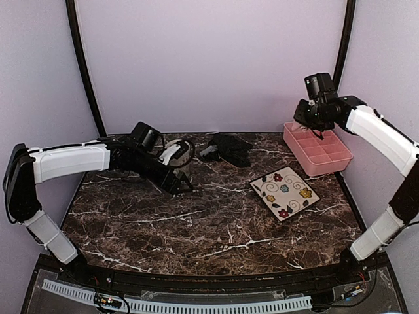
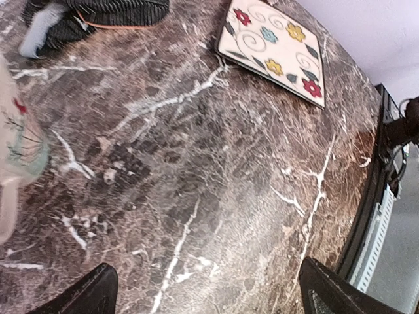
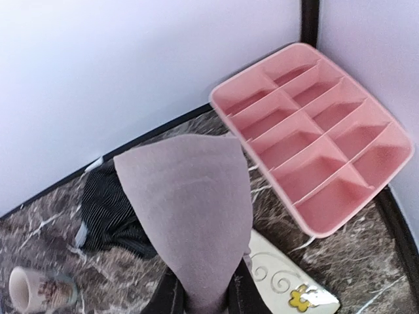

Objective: Roll the underwear
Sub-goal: Place the underwear in the storage box.

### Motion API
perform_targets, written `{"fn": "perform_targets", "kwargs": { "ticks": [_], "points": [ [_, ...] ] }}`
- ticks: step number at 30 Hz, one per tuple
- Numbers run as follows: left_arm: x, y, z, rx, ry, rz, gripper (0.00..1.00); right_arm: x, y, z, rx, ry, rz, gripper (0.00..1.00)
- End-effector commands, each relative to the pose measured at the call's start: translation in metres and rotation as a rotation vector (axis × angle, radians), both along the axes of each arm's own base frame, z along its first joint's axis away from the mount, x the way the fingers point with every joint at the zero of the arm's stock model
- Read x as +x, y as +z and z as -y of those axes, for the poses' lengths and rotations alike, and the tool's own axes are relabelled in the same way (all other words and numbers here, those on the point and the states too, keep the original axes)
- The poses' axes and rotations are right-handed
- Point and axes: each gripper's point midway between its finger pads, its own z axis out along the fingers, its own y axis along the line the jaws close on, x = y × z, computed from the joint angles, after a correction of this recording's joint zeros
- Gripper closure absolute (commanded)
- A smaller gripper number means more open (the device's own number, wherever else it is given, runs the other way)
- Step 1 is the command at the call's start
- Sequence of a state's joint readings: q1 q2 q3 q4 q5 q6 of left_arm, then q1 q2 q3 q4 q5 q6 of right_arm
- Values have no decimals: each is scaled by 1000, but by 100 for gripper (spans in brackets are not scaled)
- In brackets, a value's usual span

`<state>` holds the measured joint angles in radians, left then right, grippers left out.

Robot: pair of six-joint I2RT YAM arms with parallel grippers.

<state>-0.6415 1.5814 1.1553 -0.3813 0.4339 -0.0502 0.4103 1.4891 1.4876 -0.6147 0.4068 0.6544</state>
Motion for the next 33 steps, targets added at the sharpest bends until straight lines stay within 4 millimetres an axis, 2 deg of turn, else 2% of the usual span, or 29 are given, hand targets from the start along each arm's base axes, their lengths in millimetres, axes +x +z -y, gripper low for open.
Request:
{"fn": "perform_targets", "kwargs": {
  "ticks": [1,4,6,9,12,14,18,22,29,33],
  "points": [
    [12,18,-14,3,87,95,1,18,-20,59,-107,-176,-148,100],
    [8,15,-17,10,85,87,1,39,-20,75,-225,-116,-136,100],
    [5,11,-20,18,89,76,1,42,-25,107,-254,-213,-169,100],
    [4,11,-24,18,107,86,1,38,-47,149,-155,-383,-242,100],
    [4,10,-28,28,118,93,1,29,-74,170,-33,-527,-337,100],
    [6,9,-29,34,125,100,1,23,-93,178,9,-617,-424,100],
    [7,3,-29,43,123,101,1,25,-112,182,66,-733,-516,100],
    [7,0,-29,51,120,104,1,32,-129,176,129,-787,-553,100],
    [7,-5,-34,77,122,113,1,23,-151,165,224,-882,-631,100],
    [8,-9,-35,88,123,114,1,26,-163,161,260,-901,-638,100]
  ]
}}
